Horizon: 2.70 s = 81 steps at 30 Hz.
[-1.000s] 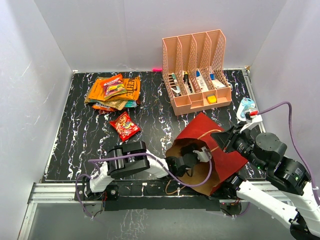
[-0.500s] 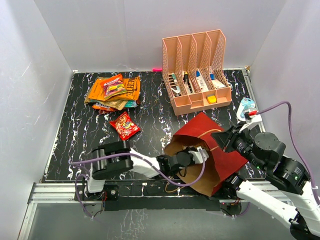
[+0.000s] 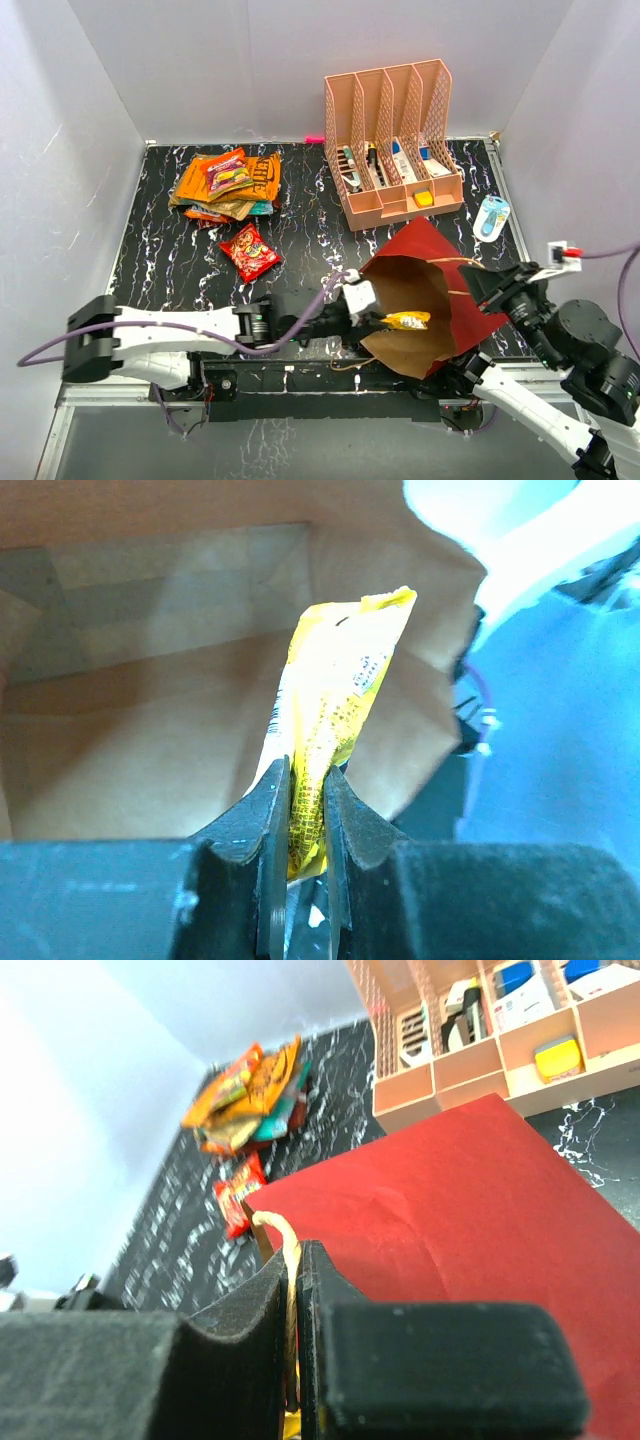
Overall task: Take the snacks out of the paper bag
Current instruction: Take out the snack from the paper bag, then place the snack at the center of the board.
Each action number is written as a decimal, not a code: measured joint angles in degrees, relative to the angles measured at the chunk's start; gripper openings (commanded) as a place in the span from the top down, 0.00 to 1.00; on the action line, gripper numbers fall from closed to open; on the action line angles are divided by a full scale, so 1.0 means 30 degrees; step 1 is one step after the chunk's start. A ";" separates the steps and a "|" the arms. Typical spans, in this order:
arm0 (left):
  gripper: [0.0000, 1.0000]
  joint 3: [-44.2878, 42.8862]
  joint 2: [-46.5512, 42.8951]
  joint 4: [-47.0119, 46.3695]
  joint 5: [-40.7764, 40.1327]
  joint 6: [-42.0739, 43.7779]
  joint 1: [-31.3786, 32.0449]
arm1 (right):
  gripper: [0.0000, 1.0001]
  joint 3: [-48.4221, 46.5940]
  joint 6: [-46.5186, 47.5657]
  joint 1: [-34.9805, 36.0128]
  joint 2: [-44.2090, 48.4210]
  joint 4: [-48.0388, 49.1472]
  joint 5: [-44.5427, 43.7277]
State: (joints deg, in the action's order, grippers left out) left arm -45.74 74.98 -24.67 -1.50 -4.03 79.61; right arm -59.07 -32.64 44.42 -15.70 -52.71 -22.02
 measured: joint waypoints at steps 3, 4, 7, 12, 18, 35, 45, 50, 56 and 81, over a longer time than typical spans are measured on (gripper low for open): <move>1.00 0.0000 -0.2732 0.2047 0.0576 -0.0874 0.0000 | 0.93 0.0131 -0.1858 0.0007 0.1224 0.0102 -0.1894; 1.00 -0.0007 -0.3628 0.2747 0.0583 -0.1100 0.0000 | 0.93 0.0175 -0.2455 0.0022 0.1581 0.0131 -0.2659; 1.00 -0.0211 -0.6200 0.5144 0.0291 -0.1530 0.0000 | 0.93 0.0233 -0.3555 0.0029 0.1851 0.0780 -0.4947; 1.00 -0.1581 -0.8874 0.8582 -0.1654 -0.1676 0.0000 | 0.93 -0.0685 -0.3337 0.0029 -0.0364 0.1953 -0.7883; 1.00 -0.3934 -0.9428 1.0979 -0.5646 -0.1661 0.0000 | 0.93 -0.1654 -0.1406 0.0029 -0.4969 0.3912 -0.8000; 1.00 -0.9034 -0.3075 1.5467 -0.7082 -0.1639 -1.1577 | 0.92 -0.0947 0.2754 0.0066 -0.5530 0.4095 -0.1144; 1.00 -0.8808 0.2710 1.1395 -0.3249 -0.2280 -2.1587 | 0.92 -0.0663 0.2725 0.0066 -0.4750 0.4153 -0.0801; 1.00 -0.8517 0.5217 0.8728 -0.2302 -0.2368 -2.4596 | 0.92 -0.0663 0.2739 0.0066 -0.4350 0.4080 -0.0729; 1.00 -0.8925 0.8080 0.7650 -0.2171 -0.2375 -2.6002 | 0.93 -0.0576 0.2769 0.0066 -0.3840 0.4044 -0.0809; 0.15 -0.4823 0.3293 0.8415 0.2127 -0.8123 -2.6148 | 0.93 -0.0372 0.2703 0.0066 -0.3759 0.3679 -0.0488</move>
State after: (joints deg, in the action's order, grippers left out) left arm -60.20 84.86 0.58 4.89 -28.40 1.17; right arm -60.18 -24.53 44.62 -26.98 -41.67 -23.49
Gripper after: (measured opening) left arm 0.867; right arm 0.077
